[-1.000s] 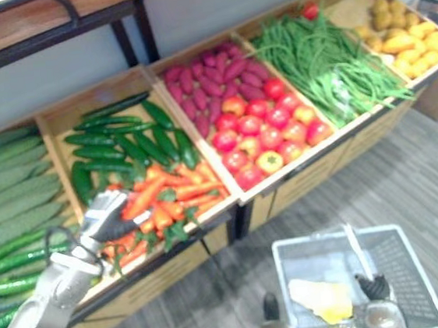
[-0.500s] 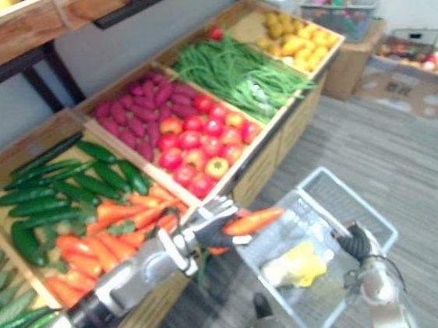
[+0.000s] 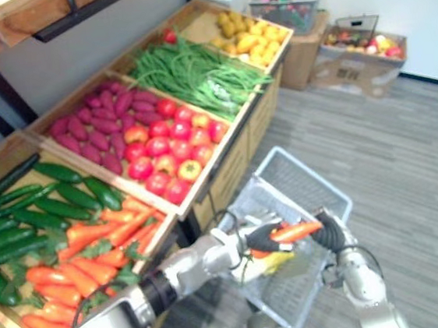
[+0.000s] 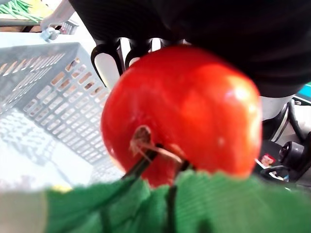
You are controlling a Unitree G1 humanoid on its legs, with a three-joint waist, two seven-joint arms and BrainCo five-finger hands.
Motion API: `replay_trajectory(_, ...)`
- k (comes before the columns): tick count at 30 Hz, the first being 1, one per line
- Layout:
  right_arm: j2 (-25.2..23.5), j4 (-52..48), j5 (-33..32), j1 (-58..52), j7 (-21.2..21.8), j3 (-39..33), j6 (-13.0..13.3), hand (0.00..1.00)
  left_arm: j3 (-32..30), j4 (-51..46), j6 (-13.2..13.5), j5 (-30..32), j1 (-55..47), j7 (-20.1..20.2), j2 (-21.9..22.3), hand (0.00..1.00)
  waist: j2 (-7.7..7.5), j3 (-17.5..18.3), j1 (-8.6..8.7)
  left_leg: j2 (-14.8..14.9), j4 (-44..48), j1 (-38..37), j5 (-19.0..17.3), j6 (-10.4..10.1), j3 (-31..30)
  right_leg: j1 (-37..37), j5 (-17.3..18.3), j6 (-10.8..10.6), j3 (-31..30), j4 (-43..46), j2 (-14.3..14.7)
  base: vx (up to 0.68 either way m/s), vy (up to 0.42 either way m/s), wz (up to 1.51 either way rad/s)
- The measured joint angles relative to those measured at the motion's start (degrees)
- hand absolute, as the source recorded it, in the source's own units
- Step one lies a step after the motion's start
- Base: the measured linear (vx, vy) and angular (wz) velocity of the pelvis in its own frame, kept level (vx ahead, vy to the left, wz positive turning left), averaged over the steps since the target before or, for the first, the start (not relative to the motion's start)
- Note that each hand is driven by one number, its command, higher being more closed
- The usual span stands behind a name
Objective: Pick vegetable in the basket
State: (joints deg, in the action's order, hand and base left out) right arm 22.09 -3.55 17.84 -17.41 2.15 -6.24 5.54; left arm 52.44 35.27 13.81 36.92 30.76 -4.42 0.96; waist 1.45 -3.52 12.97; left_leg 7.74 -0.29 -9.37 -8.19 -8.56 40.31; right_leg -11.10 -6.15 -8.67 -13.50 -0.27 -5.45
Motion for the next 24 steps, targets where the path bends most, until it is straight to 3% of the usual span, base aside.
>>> replay_trajectory(7,0.6,0.0,-0.4,-1.2,-0.1,0.6,-0.4,1.00,-0.7,6.4,-0.7,2.1,0.9,-1.0,3.2,1.00,0.01,0.0,1.12,0.0,0.6,0.5,-0.6,0.0,0.3,-0.9,-0.1,-0.1,-0.6,0.0,0.0,0.00,-0.046,-0.05)
replay_trajectory(8,0.6,0.0,-0.4,-1.3,-0.1,0.6,-0.5,1.00,-0.7,6.7,-0.7,2.2,0.9,-1.1,3.4,0.00,0.01,0.0,1.15,0.0,0.6,0.5,-0.6,0.0,0.3,-0.9,-0.1,-0.1,-0.6,-0.1,0.0,0.01,-0.045,0.00)
replay_trajectory(15,0.7,-0.2,-0.4,-0.8,-0.2,3.2,0.1,1.00,-0.9,13.2,-4.0,4.5,1.1,-0.8,4.9,0.00,-0.01,0.1,1.13,0.0,0.9,1.4,-0.6,0.0,-0.2,-1.5,-0.2,-0.3,-0.4,-0.1,-0.2,-0.01,-0.055,0.03)
replay_trajectory(24,0.3,0.0,-0.4,-0.9,-0.2,3.4,0.1,1.00,-0.9,13.5,-4.0,4.6,1.1,0.3,4.9,0.00,-0.17,0.2,1.23,-0.1,1.3,2.2,-0.5,0.2,-2.3,-0.8,-0.3,-0.5,1.1,-0.6,-1.0,-0.02,-0.059,0.10)
